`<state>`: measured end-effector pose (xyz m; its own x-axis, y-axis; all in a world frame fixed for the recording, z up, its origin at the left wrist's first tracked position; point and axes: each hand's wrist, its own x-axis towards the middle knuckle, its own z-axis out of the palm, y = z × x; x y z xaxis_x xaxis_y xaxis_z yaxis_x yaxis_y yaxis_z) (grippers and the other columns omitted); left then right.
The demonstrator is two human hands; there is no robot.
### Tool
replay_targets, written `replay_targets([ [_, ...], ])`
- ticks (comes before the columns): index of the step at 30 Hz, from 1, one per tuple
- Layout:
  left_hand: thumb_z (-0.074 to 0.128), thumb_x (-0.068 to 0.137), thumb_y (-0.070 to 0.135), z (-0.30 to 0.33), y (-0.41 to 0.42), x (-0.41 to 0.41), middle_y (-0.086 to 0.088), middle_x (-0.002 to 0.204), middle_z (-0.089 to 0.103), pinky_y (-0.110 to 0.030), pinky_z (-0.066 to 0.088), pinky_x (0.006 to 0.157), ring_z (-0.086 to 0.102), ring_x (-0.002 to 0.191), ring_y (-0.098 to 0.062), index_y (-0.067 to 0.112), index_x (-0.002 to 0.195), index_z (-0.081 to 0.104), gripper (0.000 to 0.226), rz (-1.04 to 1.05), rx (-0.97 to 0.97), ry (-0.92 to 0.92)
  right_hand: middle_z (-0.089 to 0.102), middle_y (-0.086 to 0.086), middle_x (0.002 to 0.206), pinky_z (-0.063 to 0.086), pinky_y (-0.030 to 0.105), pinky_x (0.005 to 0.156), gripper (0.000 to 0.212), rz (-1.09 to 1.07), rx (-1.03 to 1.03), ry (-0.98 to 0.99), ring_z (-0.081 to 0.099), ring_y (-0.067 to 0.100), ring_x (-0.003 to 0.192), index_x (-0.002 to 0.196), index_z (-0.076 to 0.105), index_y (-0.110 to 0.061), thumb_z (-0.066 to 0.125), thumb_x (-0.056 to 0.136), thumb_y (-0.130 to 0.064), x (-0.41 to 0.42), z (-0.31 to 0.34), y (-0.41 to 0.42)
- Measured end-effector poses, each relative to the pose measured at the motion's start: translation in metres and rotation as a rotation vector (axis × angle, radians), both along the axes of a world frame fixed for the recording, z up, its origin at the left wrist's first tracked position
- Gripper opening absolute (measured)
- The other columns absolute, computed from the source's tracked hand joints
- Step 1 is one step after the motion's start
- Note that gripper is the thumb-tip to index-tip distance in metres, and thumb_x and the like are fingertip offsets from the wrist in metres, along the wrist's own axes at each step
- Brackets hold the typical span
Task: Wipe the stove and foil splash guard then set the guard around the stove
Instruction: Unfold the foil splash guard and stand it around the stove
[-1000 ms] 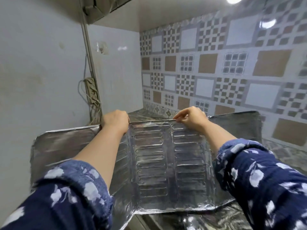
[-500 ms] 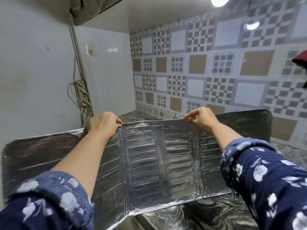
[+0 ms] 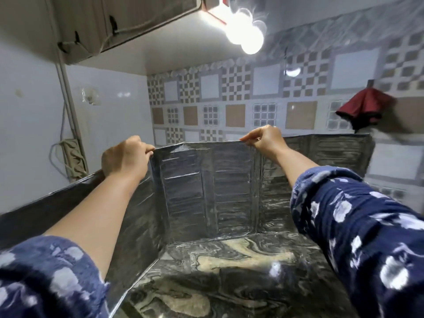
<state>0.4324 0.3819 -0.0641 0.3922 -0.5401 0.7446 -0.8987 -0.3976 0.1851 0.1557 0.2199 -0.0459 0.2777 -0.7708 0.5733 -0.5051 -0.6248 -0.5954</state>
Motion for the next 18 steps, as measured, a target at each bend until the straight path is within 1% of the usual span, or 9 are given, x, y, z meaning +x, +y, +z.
replay_targets([
  [2, 0.062, 0.088, 0.037, 0.013, -0.017, -0.012, -0.003, 0.085, 0.068, -0.030, 0.042, 0.060, 0.064, 0.080, -0.033, 0.021, 0.092, 0.072, 0.020, -0.043, -0.029, -0.018, 0.075, 0.007, 0.096, 0.049, 0.019, 0.090, 0.029, -0.051, -0.045, -0.019, 0.066, 0.008, 0.086, 0.092, 0.077, -0.013, 0.057, 0.084, 0.007, -0.021, 0.019, -0.006],
  [4, 0.060, 0.088, 0.037, 0.026, -0.035, -0.030, -0.005, 0.083, 0.064, -0.033, 0.048, 0.063, 0.062, 0.078, -0.034, 0.020, 0.097, 0.072, 0.022, -0.105, -0.048, -0.045, 0.076, 0.006, 0.096, 0.051, 0.026, 0.095, 0.028, -0.096, -0.091, -0.026, 0.068, 0.011, 0.091, 0.091, 0.078, -0.015, 0.059, 0.084, 0.005, -0.044, 0.038, -0.014],
  [7, 0.063, 0.088, 0.032, 0.042, -0.053, -0.075, -0.007, 0.085, 0.065, -0.035, 0.046, 0.061, 0.063, 0.078, -0.037, 0.023, 0.100, 0.073, 0.018, -0.166, -0.095, -0.123, 0.076, 0.001, 0.099, 0.049, 0.029, 0.097, 0.026, -0.192, -0.169, -0.002, 0.067, 0.012, 0.100, 0.091, 0.078, -0.021, 0.063, 0.083, -0.001, -0.087, 0.061, -0.026],
  [9, 0.063, 0.089, 0.031, 0.050, -0.064, -0.109, -0.008, 0.085, 0.065, -0.036, 0.047, 0.060, 0.064, 0.074, -0.037, 0.018, 0.098, 0.074, 0.019, -0.199, -0.134, -0.179, 0.075, 0.001, 0.103, 0.048, 0.029, 0.098, 0.023, -0.247, -0.209, 0.022, 0.066, 0.014, 0.103, 0.093, 0.078, -0.022, 0.064, 0.084, -0.005, -0.120, 0.072, -0.034],
  [10, 0.062, 0.089, 0.030, 0.053, -0.073, -0.124, -0.010, 0.084, 0.066, -0.037, 0.048, 0.060, 0.064, 0.073, -0.038, 0.013, 0.094, 0.073, 0.020, -0.226, -0.155, -0.189, 0.075, 0.002, 0.104, 0.048, 0.029, 0.098, 0.021, -0.270, -0.225, 0.028, 0.066, 0.016, 0.103, 0.093, 0.078, -0.022, 0.064, 0.085, -0.007, -0.138, 0.076, -0.038],
  [12, 0.059, 0.091, 0.029, 0.059, -0.093, -0.156, -0.013, 0.081, 0.065, -0.041, 0.052, 0.062, 0.064, 0.069, -0.038, 0.008, 0.084, 0.068, 0.024, -0.284, -0.170, -0.174, 0.075, 0.004, 0.105, 0.049, 0.029, 0.097, 0.019, -0.312, -0.262, 0.035, 0.067, 0.018, 0.104, 0.095, 0.077, -0.020, 0.064, 0.086, -0.009, -0.176, 0.083, -0.047],
  [14, 0.057, 0.093, 0.027, 0.063, -0.115, -0.192, -0.013, 0.082, 0.064, -0.044, 0.055, 0.066, 0.065, 0.070, -0.037, 0.008, 0.080, 0.064, 0.025, -0.324, -0.153, -0.151, 0.074, 0.005, 0.106, 0.049, 0.030, 0.096, 0.017, -0.352, -0.293, 0.055, 0.066, 0.019, 0.105, 0.096, 0.077, -0.018, 0.065, 0.086, -0.011, -0.216, 0.088, -0.057],
  [16, 0.058, 0.093, 0.027, 0.064, -0.139, -0.229, -0.013, 0.087, 0.065, -0.047, 0.054, 0.071, 0.066, 0.075, -0.039, 0.009, 0.081, 0.065, 0.023, -0.384, -0.169, -0.103, 0.074, 0.005, 0.108, 0.048, 0.031, 0.097, 0.016, -0.392, -0.314, 0.088, 0.065, 0.020, 0.107, 0.096, 0.077, -0.018, 0.066, 0.087, -0.013, -0.256, 0.091, -0.067],
  [18, 0.060, 0.091, 0.033, 0.062, -0.166, -0.263, -0.013, 0.088, 0.068, -0.043, 0.051, 0.069, 0.067, 0.076, -0.039, 0.012, 0.084, 0.066, 0.023, -0.448, -0.208, -0.063, 0.073, 0.004, 0.110, 0.048, 0.030, 0.095, 0.015, -0.436, -0.320, 0.099, 0.065, 0.021, 0.106, 0.097, 0.077, -0.018, 0.067, 0.086, -0.014, -0.296, 0.093, -0.077],
])
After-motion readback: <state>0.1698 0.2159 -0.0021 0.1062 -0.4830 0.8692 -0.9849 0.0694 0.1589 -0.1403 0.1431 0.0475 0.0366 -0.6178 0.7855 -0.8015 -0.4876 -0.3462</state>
